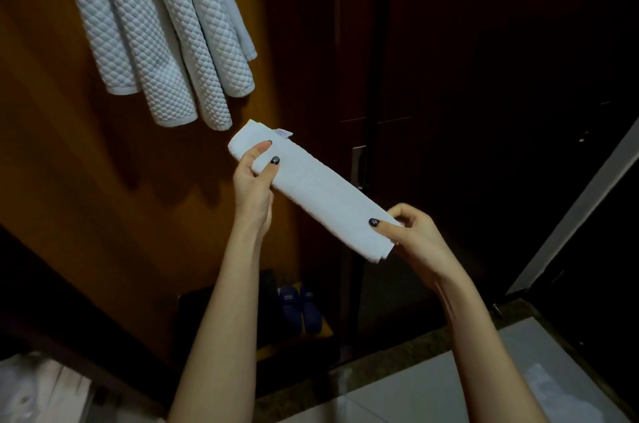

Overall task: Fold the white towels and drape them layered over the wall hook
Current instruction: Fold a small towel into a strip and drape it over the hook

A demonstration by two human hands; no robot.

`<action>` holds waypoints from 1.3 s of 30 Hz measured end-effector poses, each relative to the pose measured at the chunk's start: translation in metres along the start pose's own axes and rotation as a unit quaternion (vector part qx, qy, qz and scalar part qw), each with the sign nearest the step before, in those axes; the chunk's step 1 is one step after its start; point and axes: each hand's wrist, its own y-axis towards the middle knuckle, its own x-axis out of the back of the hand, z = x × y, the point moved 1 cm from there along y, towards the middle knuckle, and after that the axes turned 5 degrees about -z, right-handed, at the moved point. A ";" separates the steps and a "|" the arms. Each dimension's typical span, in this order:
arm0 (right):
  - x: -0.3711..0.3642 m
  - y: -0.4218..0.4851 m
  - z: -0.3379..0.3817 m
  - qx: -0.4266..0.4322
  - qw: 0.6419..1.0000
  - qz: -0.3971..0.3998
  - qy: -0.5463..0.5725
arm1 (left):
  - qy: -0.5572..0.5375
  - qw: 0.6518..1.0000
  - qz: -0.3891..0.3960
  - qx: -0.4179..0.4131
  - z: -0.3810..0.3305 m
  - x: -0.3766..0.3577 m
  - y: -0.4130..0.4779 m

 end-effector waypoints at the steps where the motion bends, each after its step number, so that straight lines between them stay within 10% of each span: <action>1: -0.002 -0.001 0.002 -0.007 1.000 -0.008 0.026 | 0.000 1.000 -0.001 -0.001 0.000 0.002 0.001; 7: -0.016 0.000 0.013 0.007 0.998 0.069 0.011 | -0.003 1.000 -0.013 -0.023 -0.008 0.014 0.007; 24: -0.086 0.082 0.137 0.246 0.968 -0.055 -0.019 | 0.035 0.987 -0.068 -0.141 -0.139 0.058 0.052; 39: -0.121 0.177 0.294 0.239 0.951 0.178 0.081 | 0.174 0.965 0.058 -0.185 -0.298 0.058 0.108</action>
